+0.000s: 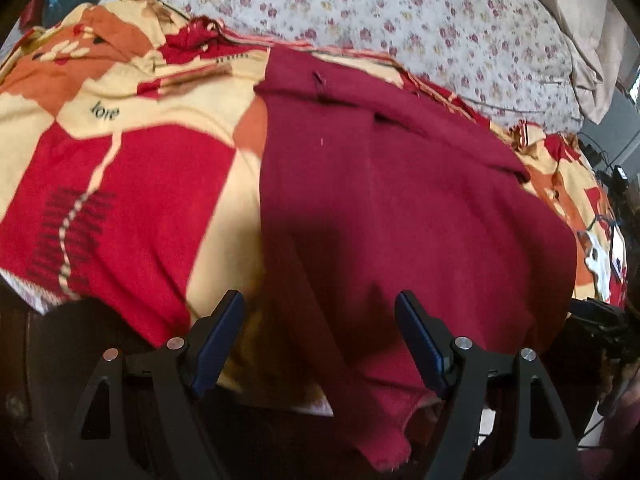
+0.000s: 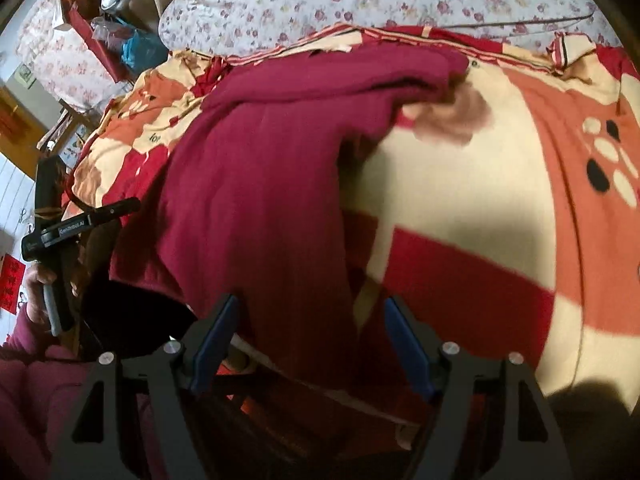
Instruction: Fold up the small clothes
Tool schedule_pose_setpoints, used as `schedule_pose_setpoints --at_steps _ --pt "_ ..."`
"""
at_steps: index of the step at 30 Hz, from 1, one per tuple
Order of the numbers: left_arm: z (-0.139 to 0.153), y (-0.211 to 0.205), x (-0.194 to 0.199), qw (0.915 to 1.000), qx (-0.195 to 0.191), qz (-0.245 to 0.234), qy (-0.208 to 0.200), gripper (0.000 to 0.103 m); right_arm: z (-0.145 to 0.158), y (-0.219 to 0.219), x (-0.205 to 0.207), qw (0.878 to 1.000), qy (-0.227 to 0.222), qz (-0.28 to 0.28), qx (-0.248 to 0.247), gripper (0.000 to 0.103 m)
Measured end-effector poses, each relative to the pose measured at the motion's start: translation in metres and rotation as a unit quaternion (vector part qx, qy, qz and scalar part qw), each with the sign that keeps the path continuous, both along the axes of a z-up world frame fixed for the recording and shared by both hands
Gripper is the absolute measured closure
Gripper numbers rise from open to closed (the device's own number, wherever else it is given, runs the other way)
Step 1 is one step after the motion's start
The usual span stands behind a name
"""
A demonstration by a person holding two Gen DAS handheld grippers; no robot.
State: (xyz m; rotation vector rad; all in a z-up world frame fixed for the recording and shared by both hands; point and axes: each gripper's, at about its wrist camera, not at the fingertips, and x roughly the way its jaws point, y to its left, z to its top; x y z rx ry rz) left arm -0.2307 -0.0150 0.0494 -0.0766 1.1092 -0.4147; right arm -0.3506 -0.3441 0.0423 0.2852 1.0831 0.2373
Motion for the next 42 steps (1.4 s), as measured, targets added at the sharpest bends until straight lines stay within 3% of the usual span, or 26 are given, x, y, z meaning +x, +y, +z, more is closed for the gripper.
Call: schedule_pose_setpoints --at_steps 5,9,12,15,17,18,20,22,27,32,39,42 --pt "-0.012 0.001 -0.009 0.9995 -0.003 0.003 0.032 0.044 -0.013 0.004 -0.010 1.000 0.008 0.003 0.009 0.025" --pt "-0.014 0.000 -0.014 0.9995 0.007 0.001 0.032 0.044 -0.015 0.014 -0.014 1.000 0.008 0.020 0.002 0.026" --pt "-0.018 0.001 -0.015 0.9991 0.012 -0.001 0.040 0.044 -0.016 0.013 -0.014 1.000 0.003 0.020 0.007 0.036" --pt "-0.022 0.000 -0.016 0.9988 0.010 -0.006 0.048 0.047 -0.020 0.009 -0.010 1.000 0.007 0.006 0.015 0.053" --pt "-0.024 0.000 -0.016 0.9983 0.011 -0.013 0.055 0.063 -0.025 0.007 -0.007 1.000 0.013 0.001 0.019 0.075" --pt "-0.026 -0.001 -0.016 0.9980 0.011 -0.018 0.059 0.068 -0.026 0.007 -0.006 1.000 0.016 0.001 0.019 0.079" --pt "-0.028 -0.003 -0.016 0.9971 0.014 -0.029 0.069 0.095 -0.024 0.009 -0.007 1.000 0.011 0.005 0.016 0.090" --pt "-0.027 -0.003 -0.019 0.9967 0.014 -0.038 0.070 0.103 -0.020 0.011 -0.010 1.000 0.005 0.013 0.013 0.092" --pt "0.008 0.018 -0.034 0.9983 -0.029 -0.035 0.035 0.103 0.000 0.012 -0.022 0.998 -0.006 0.028 0.062 0.093" --pt "0.040 0.038 -0.049 0.9984 -0.041 -0.038 -0.002 0.103 0.021 0.017 -0.043 0.992 -0.022 0.050 0.117 0.094" --pt "0.021 0.039 -0.047 0.9993 -0.021 -0.027 0.011 0.103 0.000 0.025 -0.044 0.992 0.003 0.045 0.118 0.097" --pt "0.018 0.040 -0.046 0.9993 -0.024 -0.024 0.013 0.103 -0.004 0.026 -0.040 0.992 0.012 0.046 0.113 0.093"
